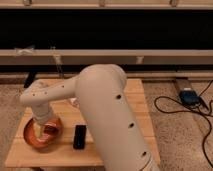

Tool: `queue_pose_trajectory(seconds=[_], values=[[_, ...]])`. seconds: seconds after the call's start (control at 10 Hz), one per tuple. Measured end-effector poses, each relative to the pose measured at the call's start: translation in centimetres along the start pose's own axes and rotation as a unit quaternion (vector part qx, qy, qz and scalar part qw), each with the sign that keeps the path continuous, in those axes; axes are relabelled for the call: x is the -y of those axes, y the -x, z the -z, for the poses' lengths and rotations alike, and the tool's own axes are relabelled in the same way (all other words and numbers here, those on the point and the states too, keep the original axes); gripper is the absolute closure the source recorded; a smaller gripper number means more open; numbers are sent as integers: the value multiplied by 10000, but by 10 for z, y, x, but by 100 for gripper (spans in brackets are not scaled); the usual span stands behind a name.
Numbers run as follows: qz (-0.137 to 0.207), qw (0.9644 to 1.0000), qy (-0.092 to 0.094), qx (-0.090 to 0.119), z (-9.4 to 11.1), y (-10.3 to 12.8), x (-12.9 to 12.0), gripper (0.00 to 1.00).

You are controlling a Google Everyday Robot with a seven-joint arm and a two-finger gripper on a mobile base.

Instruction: Push the ceramic bowl across the table

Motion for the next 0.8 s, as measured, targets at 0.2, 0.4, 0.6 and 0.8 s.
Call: queue_pose_trajectory(seconds=[0.2,0.4,0.6,0.8], values=[[-140,9999,68,-8,3,7,-11,20],[-250,9996,122,1,4,12,-18,20],[-372,9992,168,30,5,20,-27,20],[-551,9982,228,56,7,34,-40,20]])
